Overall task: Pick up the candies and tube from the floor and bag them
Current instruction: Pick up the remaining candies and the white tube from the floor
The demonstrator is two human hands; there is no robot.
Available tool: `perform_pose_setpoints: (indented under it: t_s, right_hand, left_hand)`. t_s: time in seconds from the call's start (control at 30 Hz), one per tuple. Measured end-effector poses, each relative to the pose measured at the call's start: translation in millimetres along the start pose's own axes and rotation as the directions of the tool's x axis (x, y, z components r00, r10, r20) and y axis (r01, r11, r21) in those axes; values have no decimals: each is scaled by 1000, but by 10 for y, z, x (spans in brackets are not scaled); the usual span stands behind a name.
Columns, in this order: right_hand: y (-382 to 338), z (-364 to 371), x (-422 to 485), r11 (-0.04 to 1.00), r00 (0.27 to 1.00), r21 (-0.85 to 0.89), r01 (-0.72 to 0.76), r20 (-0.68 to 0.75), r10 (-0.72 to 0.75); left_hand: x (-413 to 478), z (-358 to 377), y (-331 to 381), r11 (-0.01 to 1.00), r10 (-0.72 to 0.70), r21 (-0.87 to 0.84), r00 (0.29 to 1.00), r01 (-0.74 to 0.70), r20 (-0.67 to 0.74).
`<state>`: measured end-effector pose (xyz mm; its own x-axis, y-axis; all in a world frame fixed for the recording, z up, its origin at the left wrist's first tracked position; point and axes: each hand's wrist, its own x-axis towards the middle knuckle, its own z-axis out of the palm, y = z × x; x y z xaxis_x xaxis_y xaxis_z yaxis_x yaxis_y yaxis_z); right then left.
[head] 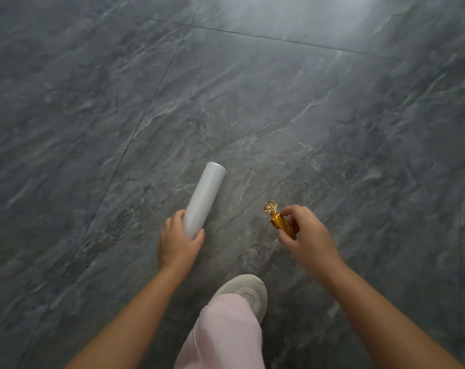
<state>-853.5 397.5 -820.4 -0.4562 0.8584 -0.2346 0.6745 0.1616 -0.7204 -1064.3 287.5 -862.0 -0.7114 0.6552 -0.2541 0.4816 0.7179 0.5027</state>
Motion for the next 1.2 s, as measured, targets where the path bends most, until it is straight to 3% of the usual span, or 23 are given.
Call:
perform_pose_setpoints:
  t_s: [0.3, 0.4, 0.6, 0.8, 1.0, 1.2]
  right_hand:
    - [158, -244, -111, 984, 970, 94, -150, -176, 165]
    - [135, -367, -389, 942, 913, 152, -298, -241, 328]
    - [-598, -926, -907, 866, 829, 295, -403, -282, 482]
    - [-1463, -1870, -1518, 874, 831, 312, -372, -308, 464]
    - [-2354, -2730, -2314, 905, 805, 329, -271, -438, 400]
    - [-3038, -3430, -3154, 925, 818, 304, -229, -454, 352]
  left_hand:
    - [-486, -380, 458, 978, 208, -16, 974, -207, 93]
    - [-497, -611, 778, 953, 292, 40, 945, -301, 145]
    - [-596, -1253, 1568, 931, 339, 55, 911, -360, 234]
    - [-1161, -2147, 2203, 921, 374, 26, 900, -389, 223]
    - [-2089, -3055, 2734, 947, 251, -261, 937, -186, 242]
    - [-2735, -4075, 3013, 934, 336, -199, 919, -296, 205]
